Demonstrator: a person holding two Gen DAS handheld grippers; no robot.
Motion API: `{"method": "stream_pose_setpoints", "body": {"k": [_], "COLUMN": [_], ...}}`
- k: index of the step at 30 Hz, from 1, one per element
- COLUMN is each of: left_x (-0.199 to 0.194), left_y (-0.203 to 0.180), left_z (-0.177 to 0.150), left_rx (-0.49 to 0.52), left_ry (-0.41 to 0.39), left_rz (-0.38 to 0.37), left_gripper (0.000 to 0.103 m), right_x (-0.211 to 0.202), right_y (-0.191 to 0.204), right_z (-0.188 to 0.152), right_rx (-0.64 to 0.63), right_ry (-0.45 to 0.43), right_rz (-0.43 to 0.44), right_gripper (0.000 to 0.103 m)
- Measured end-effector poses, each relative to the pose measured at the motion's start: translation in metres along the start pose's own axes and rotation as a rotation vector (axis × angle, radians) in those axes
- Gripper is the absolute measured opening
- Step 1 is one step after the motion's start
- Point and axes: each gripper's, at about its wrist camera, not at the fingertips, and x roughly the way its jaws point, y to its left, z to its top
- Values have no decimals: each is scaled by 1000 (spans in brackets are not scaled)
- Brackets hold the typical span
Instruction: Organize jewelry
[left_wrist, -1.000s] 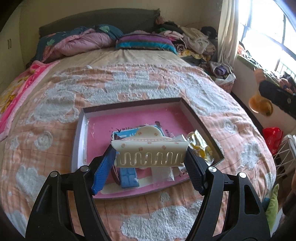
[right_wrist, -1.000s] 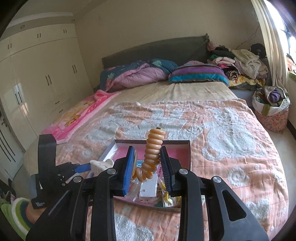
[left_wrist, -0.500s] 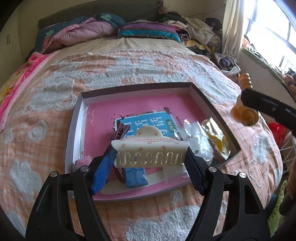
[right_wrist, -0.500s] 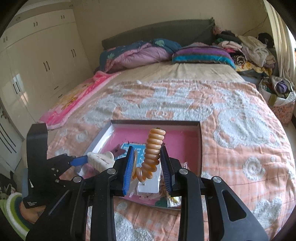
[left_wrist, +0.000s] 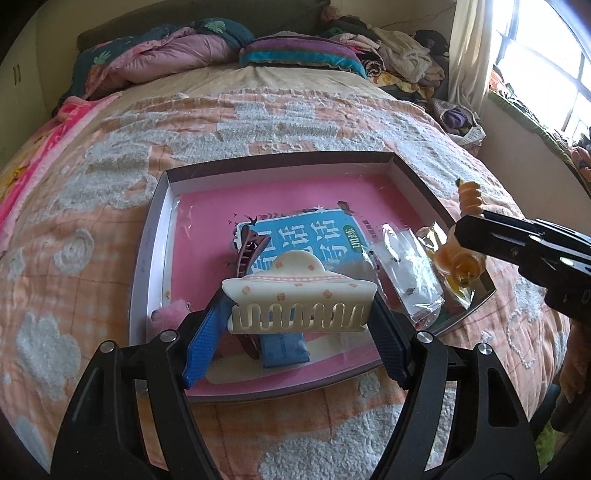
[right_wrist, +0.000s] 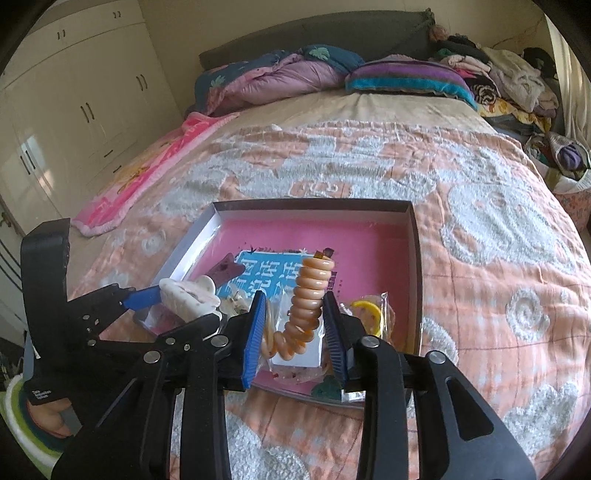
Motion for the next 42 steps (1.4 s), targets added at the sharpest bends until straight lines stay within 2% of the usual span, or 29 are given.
{"method": "stream_pose_setpoints", "body": {"k": [5, 11, 14, 17, 19, 21, 24, 33, 42], "left_x": [0, -4, -16, -31, -42, -56, -78, -136, -178], "left_y": [3, 3, 2, 0, -1, -3, -7, -15, -22], "left_z": [-1, -1, -1, 2, 4, 5, 5, -7, -27], "left_rx": [-9, -13, -16, -17, -18, -19, -19, -35, -32], "left_ry": [7, 7, -16, -44, -61, -86, -121, -205, -271], "left_rz": [7, 10, 15, 17, 20, 22, 23, 31, 53], "left_gripper": [65, 66, 77, 79, 86, 89, 93, 93, 93], "right_x": [-1, -22, -40, -63, -76, -94, -120, -174, -205], "right_y": [1, -2, -2, 1, 4, 8, 17, 36, 48], "right_z": [-1, -3, -6, -10, -12, -15, -21, -42, -62], "right_rx": [6, 37, 52, 53, 51, 44, 18, -46, -68], "right_ry": [3, -43, -83, -127, -153, -189, -241, -350, -398], "right_rz": [-9, -5, 0, -7, -10, -16, -36, -79, -74], "right_gripper": [38, 52, 63, 71, 77, 86, 92, 96, 99]}}
